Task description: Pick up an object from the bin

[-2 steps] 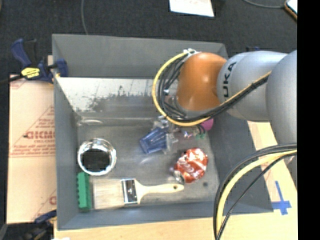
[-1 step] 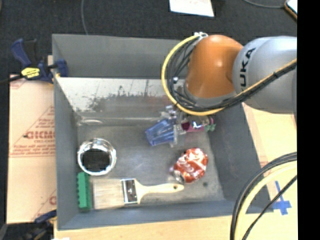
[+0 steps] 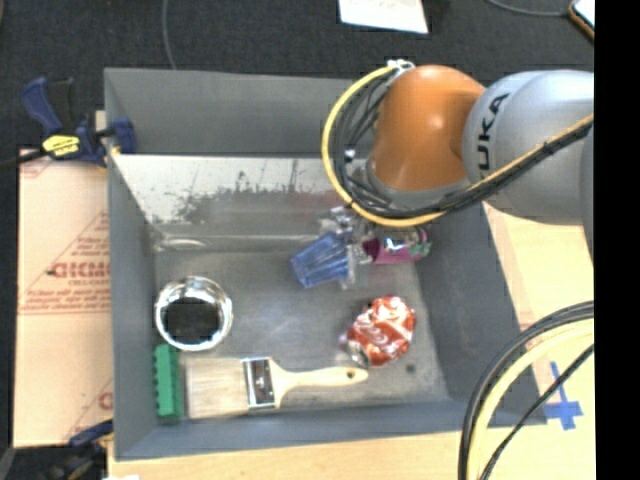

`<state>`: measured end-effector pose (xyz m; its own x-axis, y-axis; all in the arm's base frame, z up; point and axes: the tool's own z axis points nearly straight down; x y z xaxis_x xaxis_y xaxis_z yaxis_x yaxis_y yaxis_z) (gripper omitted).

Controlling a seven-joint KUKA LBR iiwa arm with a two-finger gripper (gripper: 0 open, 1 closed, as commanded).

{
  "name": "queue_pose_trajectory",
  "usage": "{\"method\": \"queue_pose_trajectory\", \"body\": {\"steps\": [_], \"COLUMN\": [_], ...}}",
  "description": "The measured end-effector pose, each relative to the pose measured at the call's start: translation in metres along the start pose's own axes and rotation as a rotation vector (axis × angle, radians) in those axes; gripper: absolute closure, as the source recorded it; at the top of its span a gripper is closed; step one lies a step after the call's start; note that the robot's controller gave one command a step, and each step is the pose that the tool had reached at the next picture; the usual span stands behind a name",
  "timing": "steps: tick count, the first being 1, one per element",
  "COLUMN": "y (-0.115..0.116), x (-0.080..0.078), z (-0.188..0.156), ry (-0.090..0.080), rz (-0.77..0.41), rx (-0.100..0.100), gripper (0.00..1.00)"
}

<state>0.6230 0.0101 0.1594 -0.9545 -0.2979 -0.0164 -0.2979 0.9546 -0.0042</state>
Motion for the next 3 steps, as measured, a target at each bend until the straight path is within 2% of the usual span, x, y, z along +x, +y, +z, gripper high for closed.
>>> {"method": "queue_pose_trajectory", "body": {"steps": [1,2,3], "y": [0.000,-0.075,-0.027], "x": [0.006,0.021,0.004], "z": [-0.015,0.064,-0.072], "ry": [0.015,0.001,-0.010], "rz": [0.003,-0.363,-0.009], "rx": [-0.005,0.000,-0.001], "gripper": [1.00,1.00,1.00]}}
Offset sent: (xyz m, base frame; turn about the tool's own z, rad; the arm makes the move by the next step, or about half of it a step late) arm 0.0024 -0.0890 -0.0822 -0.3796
